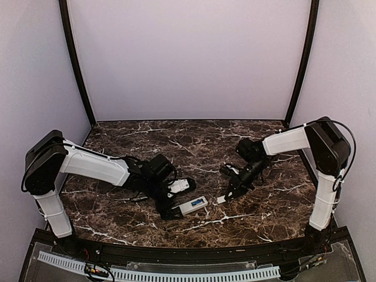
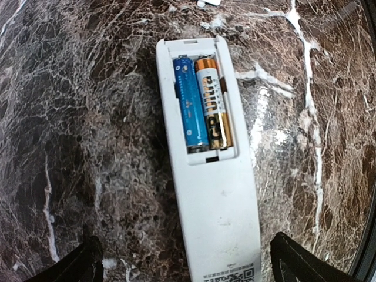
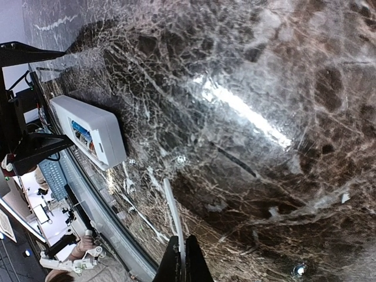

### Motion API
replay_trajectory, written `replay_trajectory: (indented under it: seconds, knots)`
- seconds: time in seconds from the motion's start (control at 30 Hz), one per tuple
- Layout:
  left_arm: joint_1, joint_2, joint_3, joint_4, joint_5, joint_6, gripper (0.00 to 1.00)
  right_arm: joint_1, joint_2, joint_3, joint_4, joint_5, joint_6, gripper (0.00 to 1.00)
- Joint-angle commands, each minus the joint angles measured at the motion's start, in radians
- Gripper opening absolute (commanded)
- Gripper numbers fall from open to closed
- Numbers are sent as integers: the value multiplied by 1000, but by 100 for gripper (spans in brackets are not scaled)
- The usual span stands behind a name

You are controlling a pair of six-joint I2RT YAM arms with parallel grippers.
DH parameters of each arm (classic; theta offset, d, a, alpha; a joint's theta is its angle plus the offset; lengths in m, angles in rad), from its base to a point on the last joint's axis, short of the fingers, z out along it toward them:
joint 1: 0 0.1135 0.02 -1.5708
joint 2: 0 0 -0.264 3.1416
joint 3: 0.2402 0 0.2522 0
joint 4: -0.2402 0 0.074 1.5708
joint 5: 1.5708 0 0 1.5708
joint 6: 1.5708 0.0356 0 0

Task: Load the batteries into the remote control
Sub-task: Move the remote control without the battery cover to the center of the board.

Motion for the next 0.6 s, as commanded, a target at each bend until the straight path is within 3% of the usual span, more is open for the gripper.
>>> replay_trajectory:
  seconds: [0.0, 0.3, 0.57]
  knots:
    - [-39, 26, 16, -82, -15, 52, 98, -9, 36, 6, -40, 177, -4, 0]
    - [-54, 26, 25, -108, -75, 79, 82, -6, 33, 13, -48, 172, -14, 0]
    - [-57, 44, 42, -133, -63, 76, 51, -6, -66, 45, -67, 43, -27, 0]
